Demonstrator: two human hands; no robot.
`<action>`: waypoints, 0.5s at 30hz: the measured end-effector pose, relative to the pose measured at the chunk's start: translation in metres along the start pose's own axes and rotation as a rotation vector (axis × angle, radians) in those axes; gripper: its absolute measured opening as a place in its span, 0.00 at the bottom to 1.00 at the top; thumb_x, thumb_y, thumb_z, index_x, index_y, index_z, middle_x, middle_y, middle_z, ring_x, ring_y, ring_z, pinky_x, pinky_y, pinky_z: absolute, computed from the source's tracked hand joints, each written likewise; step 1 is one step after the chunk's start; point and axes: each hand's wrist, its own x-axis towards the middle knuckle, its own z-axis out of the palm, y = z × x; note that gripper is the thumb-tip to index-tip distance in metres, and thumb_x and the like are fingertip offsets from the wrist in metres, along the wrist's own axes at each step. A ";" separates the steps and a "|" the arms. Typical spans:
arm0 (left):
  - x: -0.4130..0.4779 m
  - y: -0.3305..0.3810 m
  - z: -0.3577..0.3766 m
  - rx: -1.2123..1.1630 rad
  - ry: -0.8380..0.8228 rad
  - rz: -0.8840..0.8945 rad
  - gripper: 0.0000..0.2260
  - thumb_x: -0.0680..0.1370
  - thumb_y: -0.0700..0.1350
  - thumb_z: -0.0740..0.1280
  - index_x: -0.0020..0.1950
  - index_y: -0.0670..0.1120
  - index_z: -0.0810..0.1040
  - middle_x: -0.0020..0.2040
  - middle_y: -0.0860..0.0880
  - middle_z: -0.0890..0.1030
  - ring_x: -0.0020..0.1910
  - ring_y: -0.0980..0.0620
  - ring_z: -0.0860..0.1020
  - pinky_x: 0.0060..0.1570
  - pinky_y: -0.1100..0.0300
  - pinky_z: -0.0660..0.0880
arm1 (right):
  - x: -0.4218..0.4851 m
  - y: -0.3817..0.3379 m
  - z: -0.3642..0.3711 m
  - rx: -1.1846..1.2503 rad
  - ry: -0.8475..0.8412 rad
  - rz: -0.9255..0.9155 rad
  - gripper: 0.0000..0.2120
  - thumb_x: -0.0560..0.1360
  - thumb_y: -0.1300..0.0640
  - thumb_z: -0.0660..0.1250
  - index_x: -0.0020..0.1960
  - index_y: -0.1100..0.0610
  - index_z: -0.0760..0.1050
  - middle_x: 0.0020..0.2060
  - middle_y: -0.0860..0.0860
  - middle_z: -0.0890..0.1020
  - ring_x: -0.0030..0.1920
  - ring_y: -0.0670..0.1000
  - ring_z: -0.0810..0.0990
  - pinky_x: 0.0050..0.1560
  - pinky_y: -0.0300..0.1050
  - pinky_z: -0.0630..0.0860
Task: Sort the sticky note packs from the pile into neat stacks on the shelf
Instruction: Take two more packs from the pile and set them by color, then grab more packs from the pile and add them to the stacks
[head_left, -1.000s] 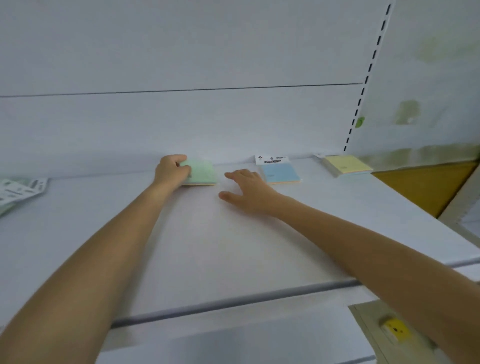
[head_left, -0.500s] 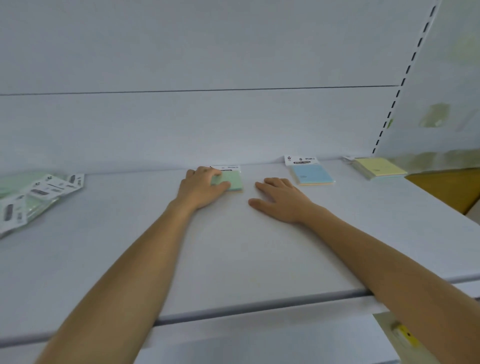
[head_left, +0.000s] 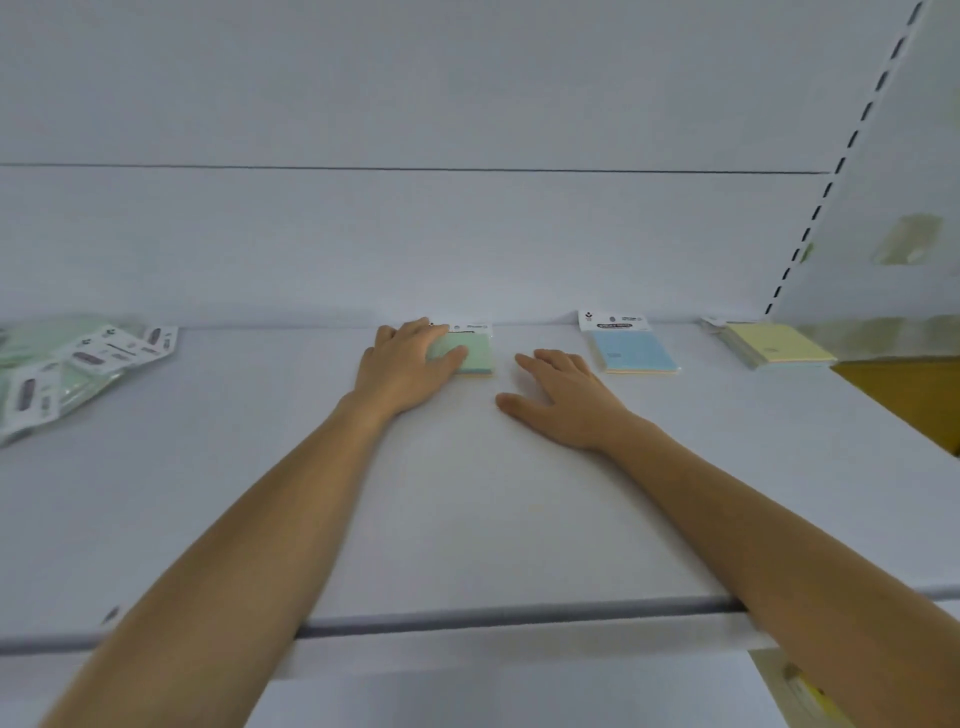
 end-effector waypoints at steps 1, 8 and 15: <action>-0.002 0.000 -0.003 -0.030 0.037 -0.015 0.23 0.77 0.60 0.56 0.71 0.54 0.65 0.75 0.53 0.62 0.73 0.46 0.58 0.68 0.49 0.60 | -0.001 -0.001 -0.001 0.021 0.035 -0.011 0.33 0.74 0.38 0.56 0.73 0.51 0.55 0.74 0.51 0.58 0.74 0.53 0.54 0.73 0.50 0.54; -0.013 -0.023 -0.062 0.049 0.188 0.004 0.20 0.80 0.53 0.54 0.71 0.50 0.65 0.73 0.49 0.65 0.72 0.45 0.61 0.67 0.50 0.63 | 0.010 -0.043 -0.009 -0.033 0.104 -0.214 0.28 0.76 0.42 0.58 0.72 0.52 0.59 0.71 0.52 0.64 0.71 0.55 0.60 0.71 0.50 0.58; -0.047 -0.131 -0.133 0.123 0.264 -0.085 0.19 0.81 0.51 0.52 0.71 0.49 0.66 0.72 0.49 0.68 0.71 0.44 0.63 0.67 0.50 0.63 | 0.045 -0.164 0.022 0.050 0.046 -0.341 0.24 0.77 0.43 0.56 0.71 0.48 0.61 0.69 0.54 0.68 0.70 0.56 0.63 0.70 0.50 0.58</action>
